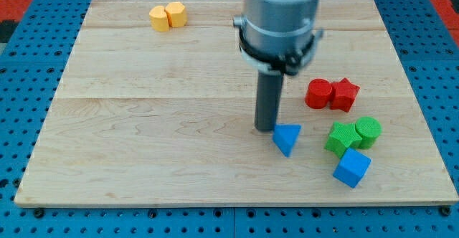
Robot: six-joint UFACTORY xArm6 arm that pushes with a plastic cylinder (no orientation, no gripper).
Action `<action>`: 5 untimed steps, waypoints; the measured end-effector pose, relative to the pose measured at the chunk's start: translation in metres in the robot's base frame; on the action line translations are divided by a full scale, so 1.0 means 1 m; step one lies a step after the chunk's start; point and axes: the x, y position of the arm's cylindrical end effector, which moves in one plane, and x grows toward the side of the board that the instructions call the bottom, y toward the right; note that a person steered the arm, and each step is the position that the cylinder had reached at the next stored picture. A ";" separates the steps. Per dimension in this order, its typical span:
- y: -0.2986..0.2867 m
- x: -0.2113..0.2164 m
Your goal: Move blue triangle closer to the blue cube
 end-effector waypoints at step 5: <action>0.035 0.030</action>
